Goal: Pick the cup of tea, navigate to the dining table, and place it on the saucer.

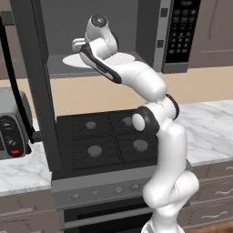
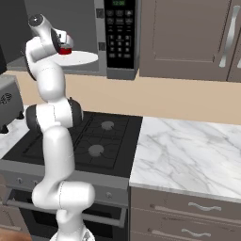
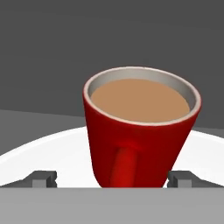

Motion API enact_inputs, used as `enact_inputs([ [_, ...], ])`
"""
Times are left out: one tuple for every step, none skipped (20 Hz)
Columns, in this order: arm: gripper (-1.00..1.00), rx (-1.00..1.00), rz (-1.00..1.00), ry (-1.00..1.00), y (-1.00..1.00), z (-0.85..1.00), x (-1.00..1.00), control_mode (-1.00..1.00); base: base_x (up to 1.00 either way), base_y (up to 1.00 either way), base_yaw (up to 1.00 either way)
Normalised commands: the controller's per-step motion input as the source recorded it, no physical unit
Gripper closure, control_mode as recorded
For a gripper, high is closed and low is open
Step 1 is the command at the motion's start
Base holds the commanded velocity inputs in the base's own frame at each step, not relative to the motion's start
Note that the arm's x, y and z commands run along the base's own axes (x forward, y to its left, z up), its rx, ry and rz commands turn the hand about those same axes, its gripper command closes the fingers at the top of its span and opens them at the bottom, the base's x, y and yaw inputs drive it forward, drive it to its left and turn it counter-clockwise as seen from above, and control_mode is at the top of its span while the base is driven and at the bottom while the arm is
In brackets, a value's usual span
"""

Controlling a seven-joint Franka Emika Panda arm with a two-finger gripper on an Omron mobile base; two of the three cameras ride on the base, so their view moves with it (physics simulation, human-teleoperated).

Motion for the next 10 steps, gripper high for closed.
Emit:
enact_inputs([
  [-1.0, 0.0, -0.03, 0.0, -0.05, 0.0, 0.0, -1.0, 0.0, 0.0, 0.0],
  [-1.0, 0.0, -0.01, 0.0, 0.0, 0.0, 0.0, -1.0, 0.0, 0.0, 0.0],
  [-1.0, 0.0, 0.0, 0.0, 0.0, 0.0, 0.0, -1.0, 0.0, 0.0, 0.0],
  [-1.0, 0.04, 0.0, 0.0, -0.09, 0.0, 0.0, -1.0, 0.0, 0.0, 0.0],
  [1.0, 0.0, 0.0, 0.0, 0.0, 0.0, 0.0, -1.0, 0.0, 0.0, 0.0],
  [1.0, 0.0, 0.0, 0.0, 0.0, 0.0, 0.0, -1.0, 0.0, 0.0, 0.0],
  [1.0, 0.0, 0.0, 0.0, 0.0, 0.0, 0.0, -1.0, 0.0, 0.0, 0.0],
  [1.0, 0.0, 0.0, 0.0, 0.0, 0.0, 0.0, -1.0, 0.0, 0.0, 0.0],
  [1.0, 0.0, 0.0, 0.0, 0.0, 0.0, 0.0, -1.0, 0.0, 0.0, 0.0],
  [1.0, 0.0, 0.0, 0.0, 0.0, 0.0, 0.0, -1.0, 0.0, 0.0, 0.0],
])
